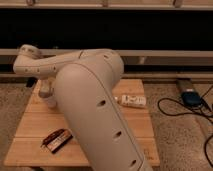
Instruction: Place the white sponge in the ceramic cup
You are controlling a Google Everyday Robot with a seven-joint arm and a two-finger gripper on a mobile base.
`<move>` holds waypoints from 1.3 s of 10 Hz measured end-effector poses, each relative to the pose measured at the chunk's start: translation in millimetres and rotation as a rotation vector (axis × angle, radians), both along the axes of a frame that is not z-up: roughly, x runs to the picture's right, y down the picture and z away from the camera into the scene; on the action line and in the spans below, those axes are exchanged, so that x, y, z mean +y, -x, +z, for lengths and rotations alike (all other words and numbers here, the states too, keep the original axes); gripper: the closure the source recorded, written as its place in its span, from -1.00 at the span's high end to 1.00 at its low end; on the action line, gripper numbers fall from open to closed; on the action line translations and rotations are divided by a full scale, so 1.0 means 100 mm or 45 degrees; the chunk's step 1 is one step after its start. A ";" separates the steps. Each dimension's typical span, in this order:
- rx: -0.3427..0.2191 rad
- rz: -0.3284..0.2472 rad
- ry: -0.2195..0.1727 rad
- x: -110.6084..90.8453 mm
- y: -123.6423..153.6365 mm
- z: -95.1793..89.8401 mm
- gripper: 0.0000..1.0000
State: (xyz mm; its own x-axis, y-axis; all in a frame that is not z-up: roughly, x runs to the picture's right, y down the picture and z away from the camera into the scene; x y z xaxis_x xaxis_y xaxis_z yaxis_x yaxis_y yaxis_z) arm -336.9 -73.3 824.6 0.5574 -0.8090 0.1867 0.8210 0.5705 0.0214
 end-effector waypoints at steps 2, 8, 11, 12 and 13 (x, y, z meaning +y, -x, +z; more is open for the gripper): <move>0.004 -0.005 -0.001 0.03 -0.01 0.09 0.28; 0.008 0.026 -0.006 0.10 -0.04 0.19 0.31; 0.008 0.058 -0.007 0.15 -0.11 0.10 0.31; 0.007 0.063 -0.009 0.15 -0.13 0.06 0.31; 0.005 0.069 -0.011 0.12 -0.16 0.01 0.31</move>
State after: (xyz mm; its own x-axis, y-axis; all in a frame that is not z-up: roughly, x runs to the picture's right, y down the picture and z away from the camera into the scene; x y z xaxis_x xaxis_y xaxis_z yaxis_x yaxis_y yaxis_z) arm -321.3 -60.9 826.0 0.6009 -0.7793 0.1774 0.7891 0.6138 0.0235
